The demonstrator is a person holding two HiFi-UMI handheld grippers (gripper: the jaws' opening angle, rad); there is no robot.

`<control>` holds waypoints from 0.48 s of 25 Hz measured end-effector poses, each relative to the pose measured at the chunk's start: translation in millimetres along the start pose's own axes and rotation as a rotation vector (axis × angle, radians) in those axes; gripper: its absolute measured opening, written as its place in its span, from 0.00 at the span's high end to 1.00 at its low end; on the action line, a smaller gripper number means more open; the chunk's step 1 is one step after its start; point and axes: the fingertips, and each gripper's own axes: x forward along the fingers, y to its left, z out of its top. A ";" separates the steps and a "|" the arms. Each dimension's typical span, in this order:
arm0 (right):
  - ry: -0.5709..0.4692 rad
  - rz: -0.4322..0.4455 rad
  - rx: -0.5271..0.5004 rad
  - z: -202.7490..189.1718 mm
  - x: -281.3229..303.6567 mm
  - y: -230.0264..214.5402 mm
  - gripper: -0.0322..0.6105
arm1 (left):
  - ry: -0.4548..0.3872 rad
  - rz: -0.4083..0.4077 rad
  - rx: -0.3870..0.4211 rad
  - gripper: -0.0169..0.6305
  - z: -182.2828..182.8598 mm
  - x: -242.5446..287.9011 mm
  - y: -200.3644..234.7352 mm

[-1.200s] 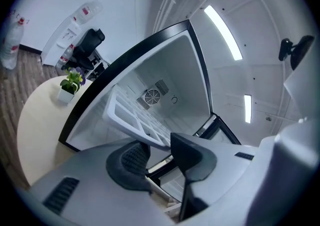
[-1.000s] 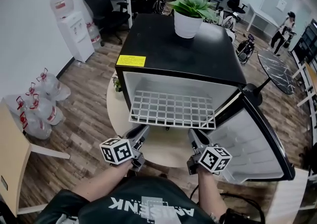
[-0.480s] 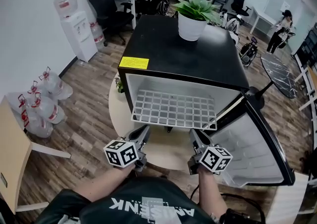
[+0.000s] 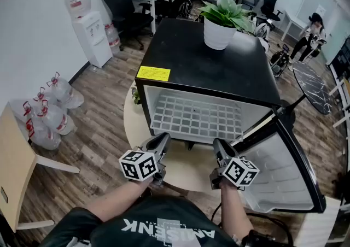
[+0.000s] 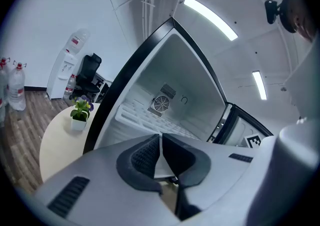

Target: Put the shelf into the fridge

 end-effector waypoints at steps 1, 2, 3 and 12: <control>-0.001 -0.003 0.000 1.0 2.0 -1.4 0.81 | 0.001 0.000 0.010 0.95 1.2 2.4 0.0; -0.002 -0.005 -0.001 2.1 4.7 -3.5 0.81 | 0.004 0.001 0.017 0.95 2.4 5.6 0.8; -0.003 -0.008 -0.001 3.6 8.2 -5.8 0.81 | 0.006 0.005 0.022 0.95 3.8 9.3 2.6; -0.020 -0.041 -0.006 22.8 42.8 -21.9 0.81 | -0.002 0.047 0.029 0.95 15.9 11.3 16.0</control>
